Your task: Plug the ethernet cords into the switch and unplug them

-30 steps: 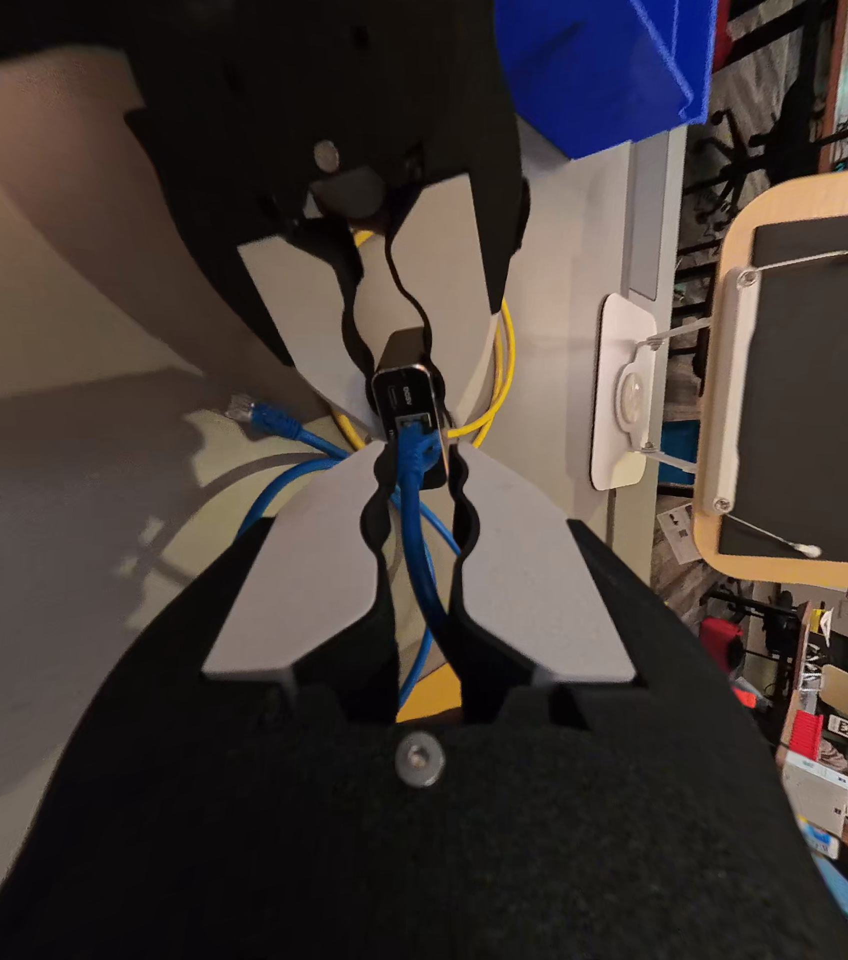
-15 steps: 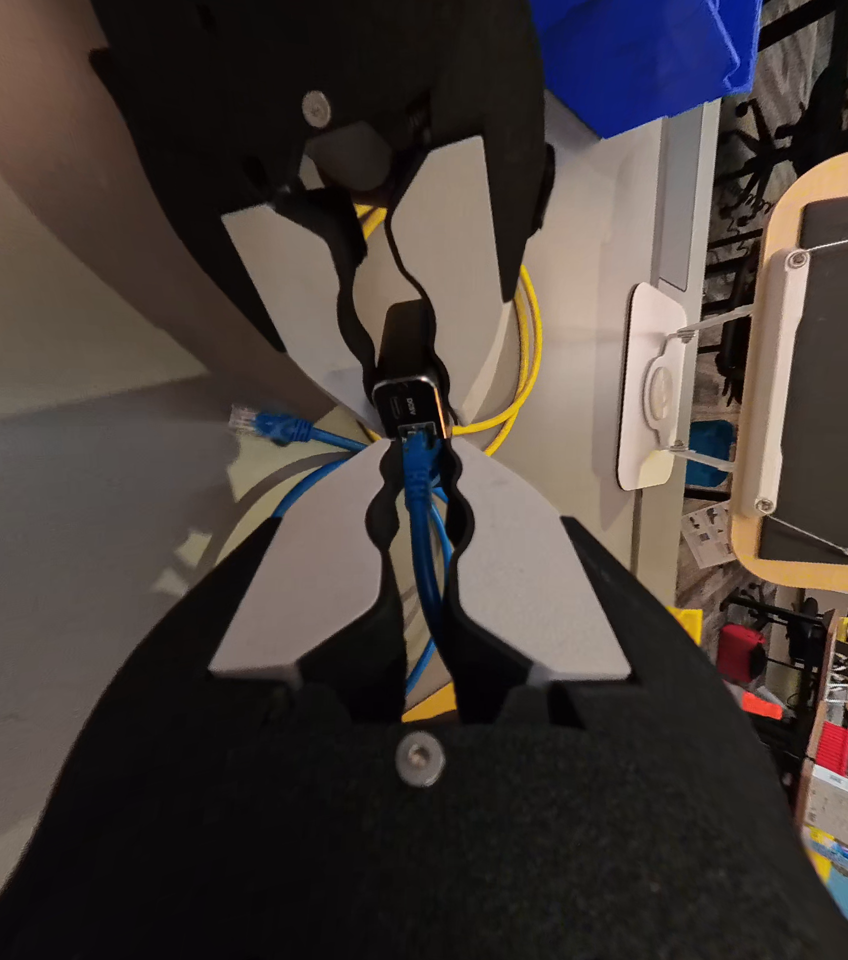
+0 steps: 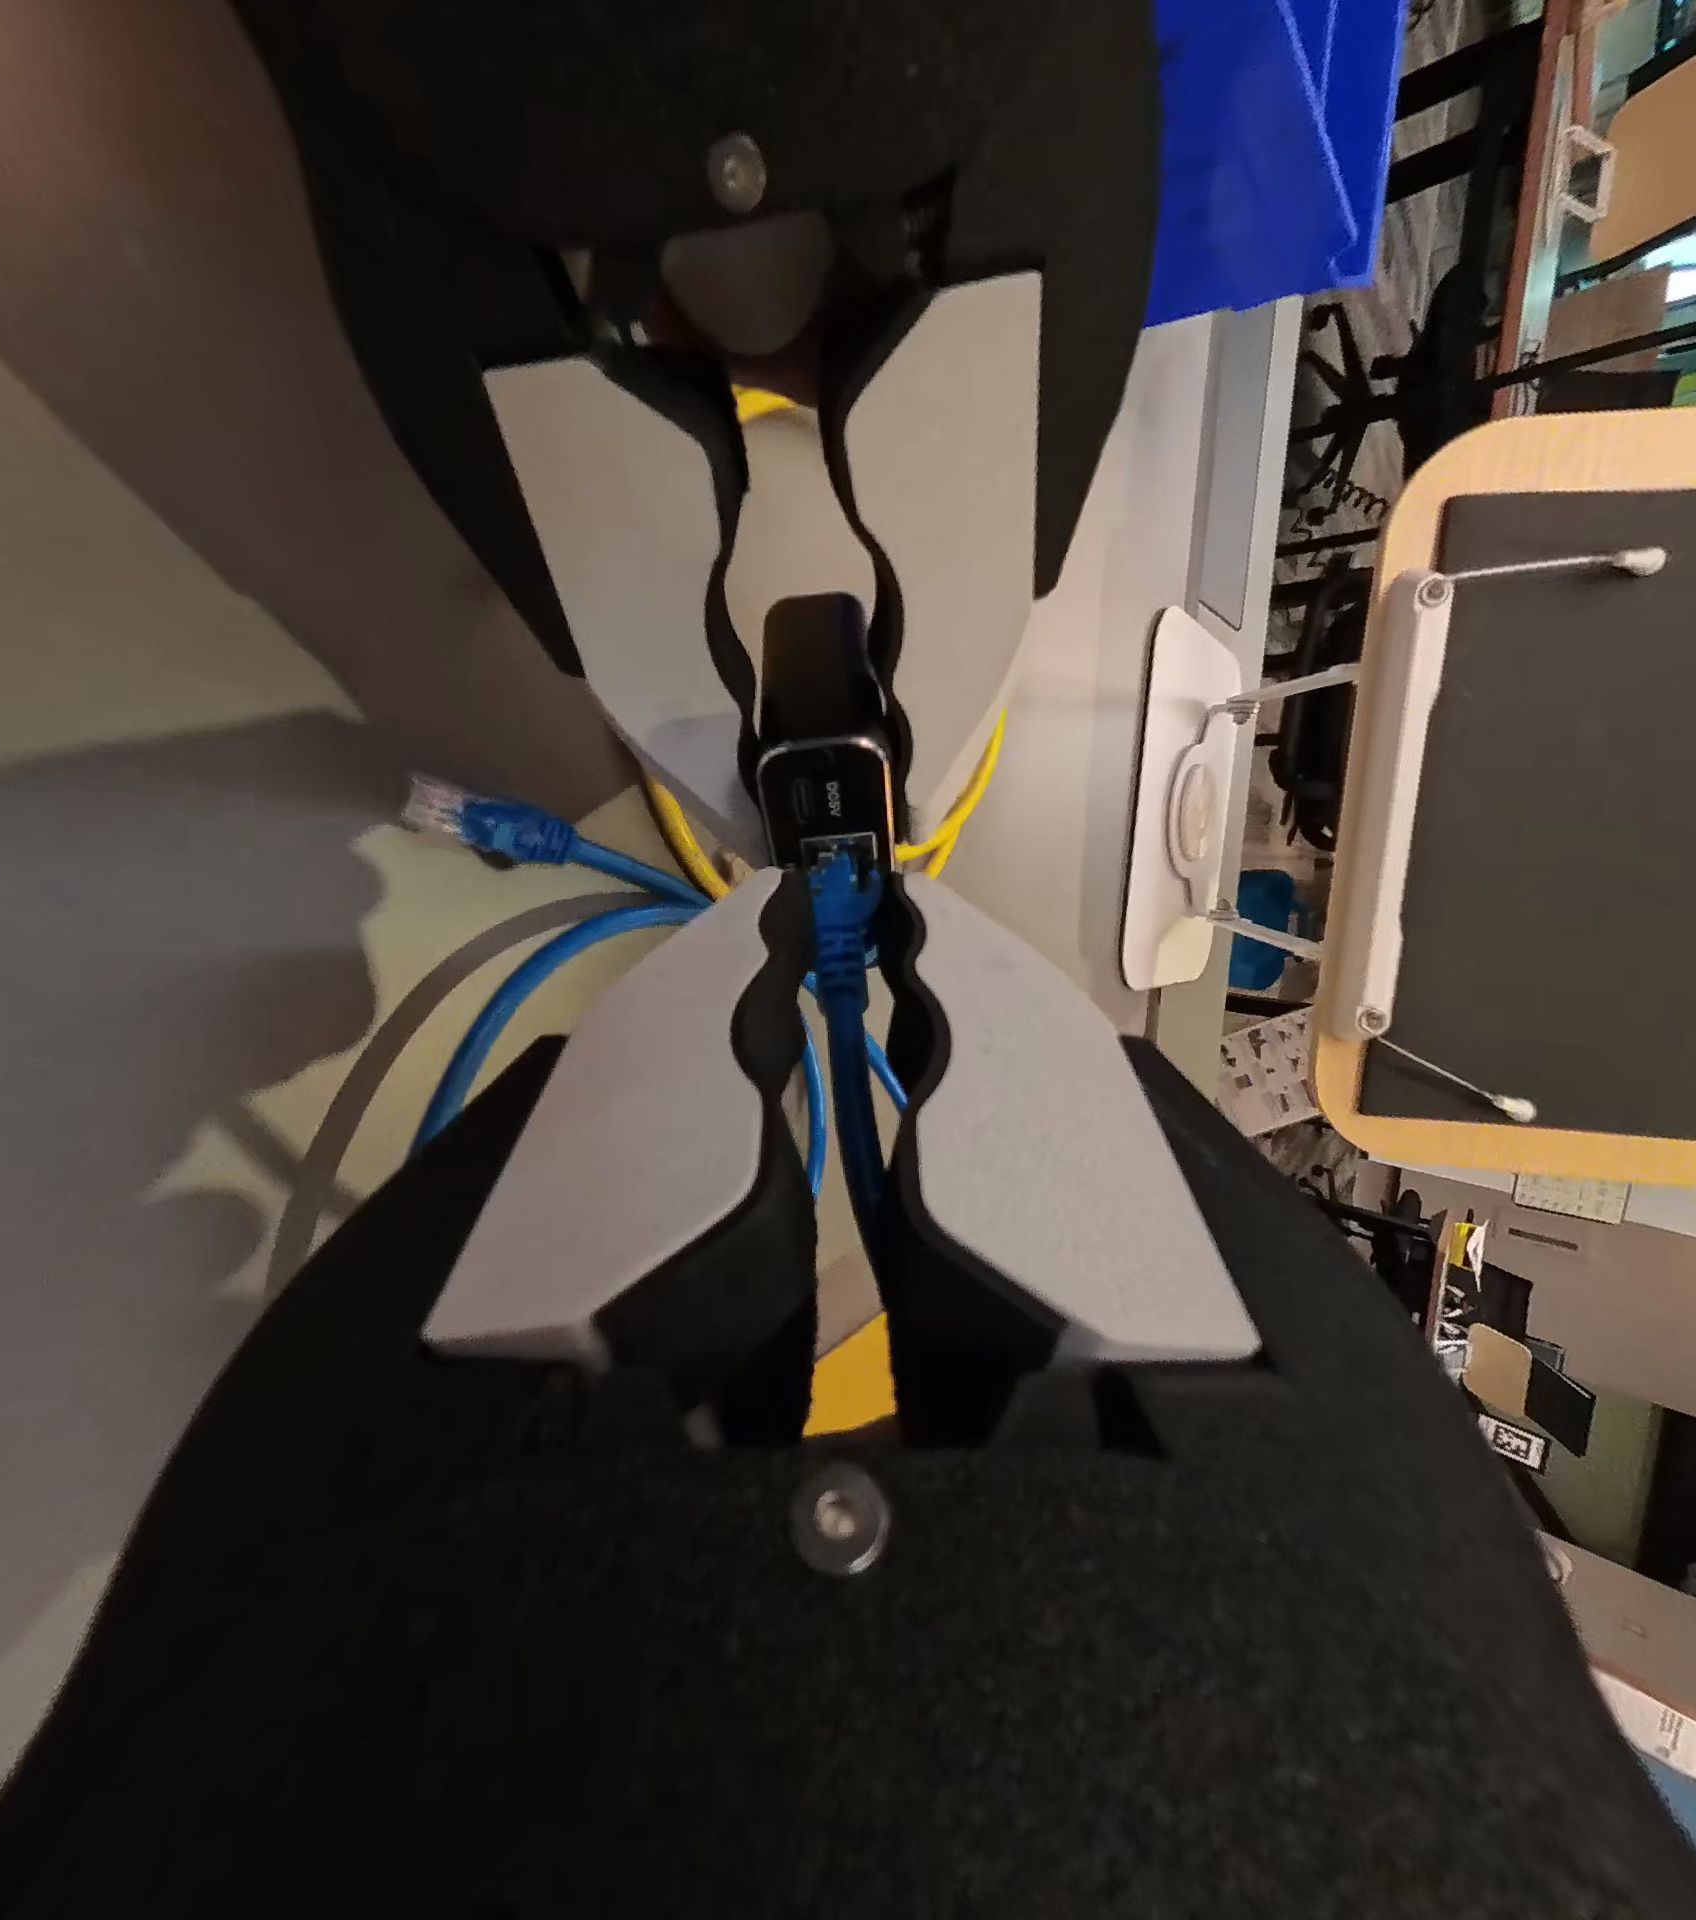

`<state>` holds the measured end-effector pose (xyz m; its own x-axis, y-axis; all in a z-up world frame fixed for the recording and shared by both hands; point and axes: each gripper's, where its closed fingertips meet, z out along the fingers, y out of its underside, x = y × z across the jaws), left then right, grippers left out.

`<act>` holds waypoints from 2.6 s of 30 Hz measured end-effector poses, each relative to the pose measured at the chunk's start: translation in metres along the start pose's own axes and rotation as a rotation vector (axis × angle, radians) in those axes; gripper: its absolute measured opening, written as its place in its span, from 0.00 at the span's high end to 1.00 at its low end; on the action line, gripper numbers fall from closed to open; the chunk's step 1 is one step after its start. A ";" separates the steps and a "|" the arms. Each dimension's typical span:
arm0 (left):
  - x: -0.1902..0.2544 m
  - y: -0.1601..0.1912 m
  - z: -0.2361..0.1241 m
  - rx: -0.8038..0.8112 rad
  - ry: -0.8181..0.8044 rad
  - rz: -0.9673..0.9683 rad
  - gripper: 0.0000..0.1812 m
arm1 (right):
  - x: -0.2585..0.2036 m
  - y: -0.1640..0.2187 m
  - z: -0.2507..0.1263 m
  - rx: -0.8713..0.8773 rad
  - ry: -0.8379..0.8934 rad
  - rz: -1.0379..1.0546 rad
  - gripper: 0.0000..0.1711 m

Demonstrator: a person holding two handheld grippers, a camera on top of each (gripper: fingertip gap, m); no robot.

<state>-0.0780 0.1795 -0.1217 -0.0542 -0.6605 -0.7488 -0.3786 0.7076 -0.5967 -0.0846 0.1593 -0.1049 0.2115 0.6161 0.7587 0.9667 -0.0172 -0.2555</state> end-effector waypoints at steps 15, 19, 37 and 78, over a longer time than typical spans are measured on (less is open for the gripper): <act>-0.045 0.002 -0.002 0.006 -0.188 -0.103 0.86 | 0.032 0.018 -0.051 0.072 0.124 0.165 0.92; -0.032 0.027 0.012 -0.119 -0.168 -0.129 0.86 | 0.022 0.008 -0.048 0.114 0.083 0.194 0.92; -0.053 0.045 0.003 -0.126 -0.191 -0.268 0.87 | -0.053 0.125 -0.034 -0.127 -0.023 1.316 0.78; -0.035 0.044 0.006 -0.161 -0.151 -0.155 0.86 | 0.032 0.357 -0.067 -0.842 -0.016 1.087 0.93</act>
<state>-0.0873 0.2355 -0.1231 0.1497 -0.7042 -0.6940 -0.5146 0.5439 -0.6629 0.2765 0.1206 -0.1315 0.9148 -0.0061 0.4039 0.1126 -0.9564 -0.2694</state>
